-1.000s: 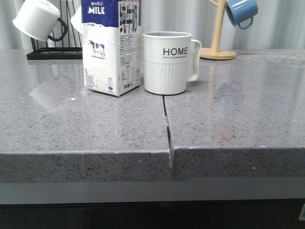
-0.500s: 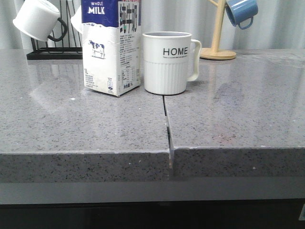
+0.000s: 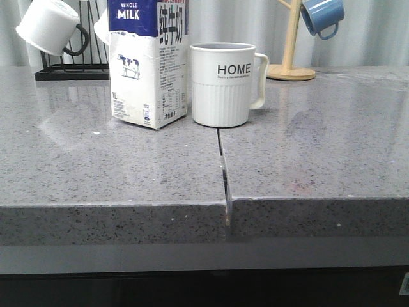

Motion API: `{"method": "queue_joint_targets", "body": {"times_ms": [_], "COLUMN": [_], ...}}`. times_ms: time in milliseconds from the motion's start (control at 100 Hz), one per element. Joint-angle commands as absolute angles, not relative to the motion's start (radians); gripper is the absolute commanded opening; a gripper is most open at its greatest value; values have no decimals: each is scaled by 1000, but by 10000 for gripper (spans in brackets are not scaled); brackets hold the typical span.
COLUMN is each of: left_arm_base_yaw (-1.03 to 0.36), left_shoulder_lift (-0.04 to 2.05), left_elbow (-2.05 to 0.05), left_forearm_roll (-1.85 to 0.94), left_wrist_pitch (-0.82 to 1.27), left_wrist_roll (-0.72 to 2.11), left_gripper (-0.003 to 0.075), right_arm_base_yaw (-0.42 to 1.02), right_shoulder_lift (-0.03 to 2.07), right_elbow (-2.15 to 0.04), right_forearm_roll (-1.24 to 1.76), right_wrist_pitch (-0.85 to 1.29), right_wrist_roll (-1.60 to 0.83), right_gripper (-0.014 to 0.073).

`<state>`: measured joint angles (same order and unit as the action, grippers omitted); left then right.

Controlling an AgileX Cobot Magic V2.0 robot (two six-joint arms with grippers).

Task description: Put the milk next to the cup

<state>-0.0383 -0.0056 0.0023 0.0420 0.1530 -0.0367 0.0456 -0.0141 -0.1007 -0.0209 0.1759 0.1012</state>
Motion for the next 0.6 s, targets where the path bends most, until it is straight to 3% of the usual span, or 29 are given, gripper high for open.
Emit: {"method": "queue_joint_targets", "body": {"times_ms": [0, 90, 590], "left_arm_base_yaw": [-37, -37, -37], "left_shoulder_lift": [-38, -38, -38], "left_elbow": [42, 42, 42], "left_forearm_roll": [32, 32, 32], "left_wrist_pitch": [65, 65, 65], "left_wrist_roll": [-47, -47, -47], "left_gripper": [-21, -21, -21], "right_arm_base_yaw": [-18, -40, -39], "right_shoulder_lift": [-13, -32, -31], "right_elbow": [-55, 14, 10], "right_forearm_roll": [-24, -23, -23], "right_wrist_pitch": [0, -71, -41], "right_wrist_roll": [95, 101, 103], "right_gripper": [-69, -69, -69]}}
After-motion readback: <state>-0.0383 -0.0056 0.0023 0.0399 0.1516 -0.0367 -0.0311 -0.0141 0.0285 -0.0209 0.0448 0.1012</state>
